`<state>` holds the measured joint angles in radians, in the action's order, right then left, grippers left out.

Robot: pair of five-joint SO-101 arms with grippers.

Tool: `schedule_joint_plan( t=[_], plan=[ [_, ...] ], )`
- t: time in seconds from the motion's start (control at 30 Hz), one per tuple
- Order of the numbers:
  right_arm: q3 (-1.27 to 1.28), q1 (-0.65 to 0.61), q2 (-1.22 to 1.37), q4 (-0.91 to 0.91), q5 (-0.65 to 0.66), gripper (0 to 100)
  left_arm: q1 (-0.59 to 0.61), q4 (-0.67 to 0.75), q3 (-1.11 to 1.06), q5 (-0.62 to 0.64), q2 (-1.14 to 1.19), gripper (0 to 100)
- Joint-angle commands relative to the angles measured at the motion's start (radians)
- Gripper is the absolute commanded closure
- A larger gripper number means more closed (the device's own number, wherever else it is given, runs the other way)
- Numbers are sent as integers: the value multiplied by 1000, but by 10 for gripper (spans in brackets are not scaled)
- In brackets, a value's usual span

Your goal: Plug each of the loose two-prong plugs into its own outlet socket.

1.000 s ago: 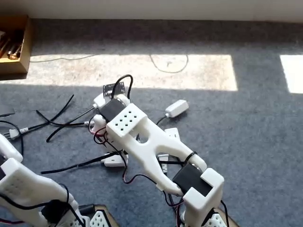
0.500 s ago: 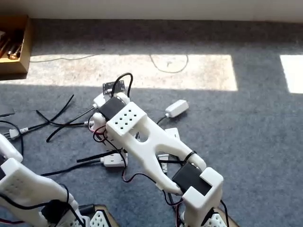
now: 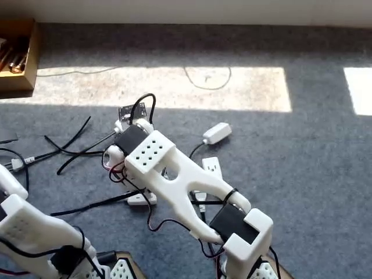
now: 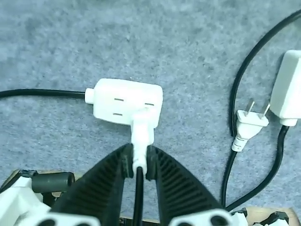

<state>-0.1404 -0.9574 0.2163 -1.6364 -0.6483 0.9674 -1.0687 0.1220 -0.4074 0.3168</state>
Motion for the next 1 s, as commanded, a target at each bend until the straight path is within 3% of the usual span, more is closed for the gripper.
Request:
schedule_joint_plan(
  t=[0.0, 0.4, 0.97],
  plan=[
    [-5, -7, -24, 36, -3, 993, -1, 12, 38, -5, -10, 614],
    [39, 76, 7, 53, -3, 993, 7, 14, 38, -6, -10, 614],
    [30, 22, 7, -13, -3, 993, 1, 14, 39, -5, -13, 614]
  ],
)
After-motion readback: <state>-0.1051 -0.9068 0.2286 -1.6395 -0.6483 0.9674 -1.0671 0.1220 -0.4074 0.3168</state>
